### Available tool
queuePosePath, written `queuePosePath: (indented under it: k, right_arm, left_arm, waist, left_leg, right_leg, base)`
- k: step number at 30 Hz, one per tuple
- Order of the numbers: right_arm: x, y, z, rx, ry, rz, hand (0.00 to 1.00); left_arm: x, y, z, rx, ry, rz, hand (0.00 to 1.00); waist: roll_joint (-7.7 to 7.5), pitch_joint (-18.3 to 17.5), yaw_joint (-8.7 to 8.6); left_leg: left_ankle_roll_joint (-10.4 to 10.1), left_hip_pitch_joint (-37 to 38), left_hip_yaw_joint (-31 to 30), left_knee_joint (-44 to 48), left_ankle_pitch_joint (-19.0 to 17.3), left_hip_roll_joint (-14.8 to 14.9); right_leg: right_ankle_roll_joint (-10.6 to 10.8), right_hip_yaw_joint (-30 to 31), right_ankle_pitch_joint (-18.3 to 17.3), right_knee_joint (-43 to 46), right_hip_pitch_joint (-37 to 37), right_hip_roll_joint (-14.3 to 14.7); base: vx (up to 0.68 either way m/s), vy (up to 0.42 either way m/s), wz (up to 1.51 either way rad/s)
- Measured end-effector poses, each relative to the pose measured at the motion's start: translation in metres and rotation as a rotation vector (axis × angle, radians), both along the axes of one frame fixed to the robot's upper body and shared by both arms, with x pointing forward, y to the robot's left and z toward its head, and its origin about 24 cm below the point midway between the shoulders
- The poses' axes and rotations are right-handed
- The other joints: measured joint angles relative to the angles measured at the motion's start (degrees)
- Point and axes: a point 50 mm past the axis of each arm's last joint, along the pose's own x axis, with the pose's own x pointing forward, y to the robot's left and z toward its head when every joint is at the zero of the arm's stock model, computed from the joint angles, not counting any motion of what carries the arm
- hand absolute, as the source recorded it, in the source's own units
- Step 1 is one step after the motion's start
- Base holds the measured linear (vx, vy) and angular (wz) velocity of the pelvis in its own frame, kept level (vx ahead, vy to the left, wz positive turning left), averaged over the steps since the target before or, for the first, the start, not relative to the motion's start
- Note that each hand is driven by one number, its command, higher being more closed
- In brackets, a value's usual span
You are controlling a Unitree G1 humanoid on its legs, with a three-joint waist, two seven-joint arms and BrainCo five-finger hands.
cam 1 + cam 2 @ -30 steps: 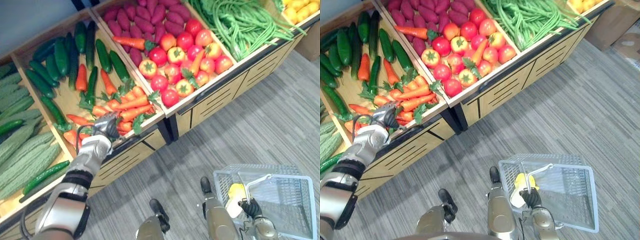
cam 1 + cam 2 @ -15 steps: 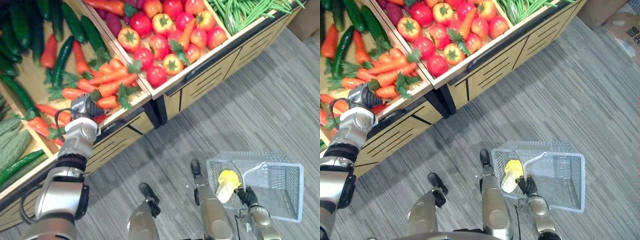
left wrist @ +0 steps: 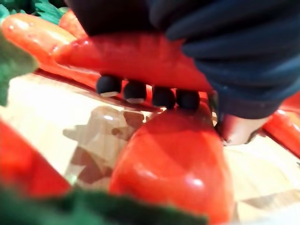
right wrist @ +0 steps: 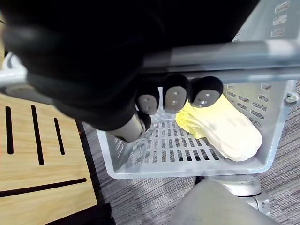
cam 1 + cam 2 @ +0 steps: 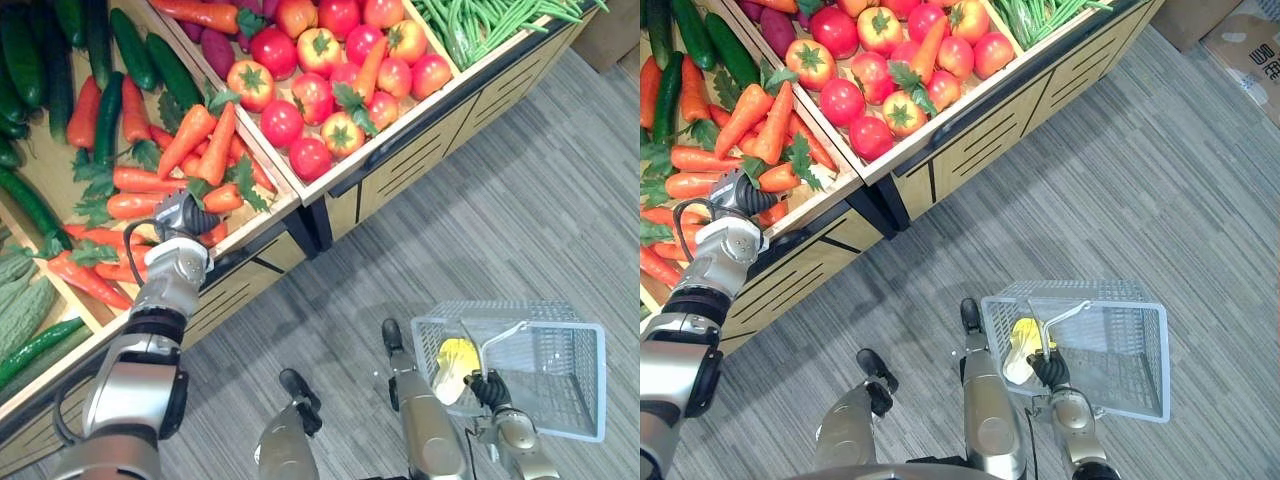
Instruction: Pick vegetable in the basket
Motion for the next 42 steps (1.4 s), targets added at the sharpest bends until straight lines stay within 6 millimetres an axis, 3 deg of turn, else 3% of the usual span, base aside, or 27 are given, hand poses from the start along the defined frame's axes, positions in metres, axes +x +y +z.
queuePosePath:
  k: [5, 9, 10, 11, 15, 21, 30, 33, 34, 37, 39, 42]
  right_arm:
    - [-0.007, 0.0, -0.004, 0.002, 0.02, -0.009, 1.0]
    - [-0.012, 0.002, -0.007, 0.0, 0.035, -0.028, 1.0]
    - [-0.022, 0.002, -0.012, -0.005, 0.068, -0.041, 1.0]
    - [-0.024, 0.002, -0.014, -0.006, 0.083, -0.045, 1.0]
    - [-0.041, 0.004, -0.021, -0.005, 0.13, -0.059, 1.0]
    - [-0.072, -0.011, -0.036, -0.027, 0.259, -0.142, 1.0]
    - [-0.084, -0.024, -0.038, -0.101, 0.309, -0.179, 1.0]
    - [-0.084, -0.033, -0.036, -0.167, 0.315, -0.153, 1.0]
    - [-0.08, -0.044, -0.031, -0.237, 0.316, -0.106, 1.0]
    - [-0.071, -0.063, -0.021, -0.314, 0.297, -0.071, 1.0]
    - [-0.055, -0.083, -0.007, -0.379, 0.257, -0.026, 1.0]
    - [-0.029, -0.091, 0.011, -0.433, 0.171, 0.051, 1.0]
  left_arm:
    - [-0.003, 0.005, -0.005, -0.069, -0.026, 0.062, 1.0]
    - [-0.007, 0.01, 0.004, -0.169, -0.112, 0.098, 1.0]
    - [-0.013, 0.011, 0.015, -0.236, -0.224, 0.124, 1.0]
    - [-0.015, 0.01, 0.015, -0.276, -0.258, 0.14, 1.0]
    - [-0.026, 0.014, -0.002, -0.358, -0.273, 0.199, 1.0]
    - [-0.05, 0.031, -0.007, -0.346, -0.375, 0.282, 1.0]
    - [-0.064, 0.039, -0.009, -0.286, -0.399, 0.246, 1.0]
    - [-0.066, 0.034, 0.01, -0.2, -0.454, 0.129, 1.0]
    - [-0.065, 0.025, 0.024, -0.15, -0.493, 0.033, 1.0]
    - [-0.063, 0.009, 0.036, -0.088, -0.53, -0.086, 1.0]
    - [-0.061, -0.012, 0.04, -0.069, -0.548, -0.219, 1.0]
    - [-0.061, -0.034, 0.043, -0.045, -0.547, -0.352, 1.0]
  waist:
    - [0.17, -0.17, -0.13]
    - [0.01, -0.42, 0.41]
    - [0.11, -2.68, 1.73]
    - [0.11, -3.06, 1.89]
    - [-0.03, -7.35, 2.94]
    - [0.39, -12.44, 3.69]
    - [0.78, -15.4, 4.47]
    - [0.42, -16.04, 4.67]
    - [0.1, -16.28, 4.98]
    - [-0.25, -16.6, 5.63]
    - [-0.5, -17.09, 5.86]
    - [-1.12, -17.93, 5.88]
  left_leg:
    - [-0.01, 0.48, -1.01, -0.08, 0.02, 0.19]
    - [-0.05, 1.44, -2.04, -0.19, 0.29, 0.3]
    - [-0.04, 1.59, -3.36, -0.46, 0.31, 0.1]
    - [-0.02, 2.48, -4.16, -0.73, 0.33, -0.07]
    - [0.08, 3.64, -5.12, -2.25, 0.73, -1.02]
    - [0.22, 8.74, -8.2, -8.48, 4.12, -3.57]
    - [0.24, 11.92, -10.87, -15.06, 7.07, -6.35]
    - [0.6, 12.75, -10.96, -15.98, 7.56, -6.8]
    - [0.61, 13.19, -10.7, -16.0, 7.6, -7.1]
    - [0.84, 14.15, -9.74, -16.04, 7.45, -7.33]
    - [0.98, 15.54, -8.91, -16.11, 7.2, -7.42]
    - [0.13, 16.67, -7.35, -16.18, 6.42, -7.13]
  right_leg:
    - [0.0, -0.99, 0.02, -1.06, 1.55, -0.04]
    - [-0.06, -2.88, 0.0, -1.29, 3.55, -0.2]
    - [-0.18, -4.15, -0.09, -1.53, 4.55, -0.44]
    - [-0.19, -4.95, -0.1, -1.85, 5.92, -0.64]
    - [-0.38, -6.12, -0.47, -2.79, 7.82, -1.34]
    - [-0.72, -9.66, -1.0, -4.29, 13.34, -2.18]
    - [-0.03, -10.14, -1.29, -5.55, 15.27, -3.03]
    - [0.59, -9.79, -0.88, -6.48, 16.22, -3.19]
    - [0.85, -9.47, -0.71, -6.59, 16.41, -3.38]
    - [1.5, -8.53, -0.27, -6.99, 16.95, -3.44]
    - [1.58, -7.69, -0.24, -7.15, 17.78, -3.38]
    - [1.65, -6.04, -0.27, -7.19, 17.99, -2.96]
  base:
    - [0.01, -0.014, 0.07]
    - [0.07, -0.008, 0.23]
    - [0.1, 0.013, 0.32]
    - [0.1, 0.018, 0.4]
    - [0.02, 0.012, 0.18]
    - [-0.02, 0.013, 0.29]
    - [-0.04, 0.013, 0.1]
    - [0.01, 0.006, -0.02]
    - [0.04, 0.015, -0.08]
    - [0.05, 0.02, -0.19]
    - [0.06, 0.018, -0.2]
    - [0.04, 0.006, -0.24]
